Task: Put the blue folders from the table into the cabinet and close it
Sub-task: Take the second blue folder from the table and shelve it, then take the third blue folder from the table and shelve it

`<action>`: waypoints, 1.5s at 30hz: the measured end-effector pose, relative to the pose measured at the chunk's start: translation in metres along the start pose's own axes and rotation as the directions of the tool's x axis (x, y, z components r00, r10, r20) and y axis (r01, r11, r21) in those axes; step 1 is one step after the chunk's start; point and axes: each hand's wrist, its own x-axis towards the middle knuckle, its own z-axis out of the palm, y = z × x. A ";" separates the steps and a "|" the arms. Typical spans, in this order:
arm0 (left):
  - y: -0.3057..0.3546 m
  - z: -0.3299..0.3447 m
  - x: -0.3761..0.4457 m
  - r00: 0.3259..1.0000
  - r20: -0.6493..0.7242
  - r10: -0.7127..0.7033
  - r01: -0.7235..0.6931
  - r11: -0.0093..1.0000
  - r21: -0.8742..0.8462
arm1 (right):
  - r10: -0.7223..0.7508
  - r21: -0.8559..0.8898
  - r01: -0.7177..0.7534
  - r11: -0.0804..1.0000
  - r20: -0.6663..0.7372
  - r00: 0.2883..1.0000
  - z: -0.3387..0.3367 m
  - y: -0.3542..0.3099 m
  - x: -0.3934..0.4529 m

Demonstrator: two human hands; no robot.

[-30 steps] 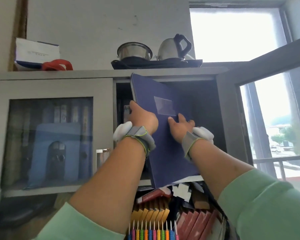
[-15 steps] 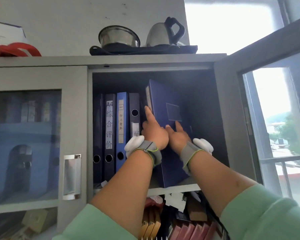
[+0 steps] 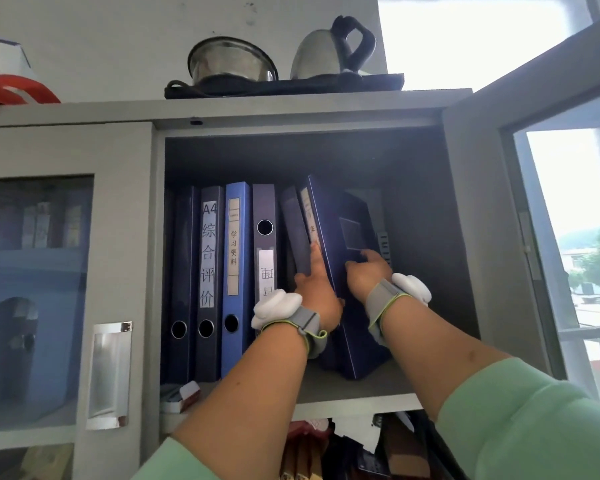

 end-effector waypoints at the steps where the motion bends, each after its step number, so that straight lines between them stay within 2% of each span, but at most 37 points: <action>1: 0.000 0.006 0.003 1.000 -0.017 -0.007 0.007 1.000 0.008 | -0.034 0.039 0.035 0.999 -0.028 0.999 0.001 -0.001 0.001; 3: 0.001 0.014 0.009 0.998 -0.057 -0.025 0.024 1.000 -0.012 | -0.085 0.064 0.088 0.994 -0.036 0.996 0.004 -0.006 0.001; 5: 0.002 0.021 0.013 0.993 -0.108 -0.047 0.041 0.998 -0.051 | -0.111 0.026 0.111 0.993 0.024 0.993 0.005 -0.012 0.004; 10: -0.002 0.025 0.012 0.990 -0.138 -0.030 0.041 0.996 0.076 | -0.049 -0.081 0.068 0.994 0.225 0.973 0.002 -0.011 0.007; 13: -0.003 0.018 0.007 0.990 -0.139 -0.037 0.051 0.994 0.096 | -0.069 -0.086 0.090 0.992 0.228 0.971 -0.003 -0.007 -0.002; 17: 0.002 0.004 -0.005 0.992 -0.123 -0.032 0.028 0.999 -0.034 | -0.101 -0.057 0.117 0.992 0.229 0.968 -0.010 -0.007 -0.020; 20: 0.004 -0.004 -0.013 0.989 -0.147 0.004 -0.007 1.000 -0.019 | -0.111 -0.053 0.126 0.991 0.234 0.966 -0.012 -0.004 -0.033; 26: 0.009 -0.013 -0.048 0.982 -0.165 0.095 -0.113 0.988 -0.104 | -0.204 -0.055 0.209 0.976 0.087 0.975 -0.034 -0.005 -0.089; 30: 0.012 -0.028 -0.070 0.981 -0.140 0.138 -0.161 0.972 -0.172 | -0.212 -0.092 0.217 0.972 0.061 0.975 -0.051 -0.021 -0.124; 34: 0.025 -0.042 -0.115 0.984 -0.066 0.164 -0.175 0.956 -0.237 | -0.155 -0.185 0.150 0.971 -0.013 0.988 -0.086 -0.035 -0.175; 36: 0.032 -0.049 -0.140 0.974 -0.052 0.220 -0.226 0.949 -0.220 | -0.143 -0.239 0.130 0.962 -0.037 0.989 -0.102 -0.043 -0.201; 39: 0.049 -0.057 -0.191 0.949 -0.043 0.314 -0.316 0.928 -0.199 | -0.093 -0.292 0.045 0.955 -0.151 0.984 -0.134 -0.048 -0.248; 42: 0.071 -0.056 -0.245 0.928 0.011 0.373 -0.354 0.890 -0.288 | -0.045 -0.316 -0.048 0.948 -0.281 0.959 -0.170 -0.053 -0.292; 45: 0.099 -0.051 -0.298 0.894 0.126 0.430 -0.359 0.855 -0.373 | 0.032 -0.339 -0.136 0.931 -0.294 0.955 -0.221 -0.050 -0.339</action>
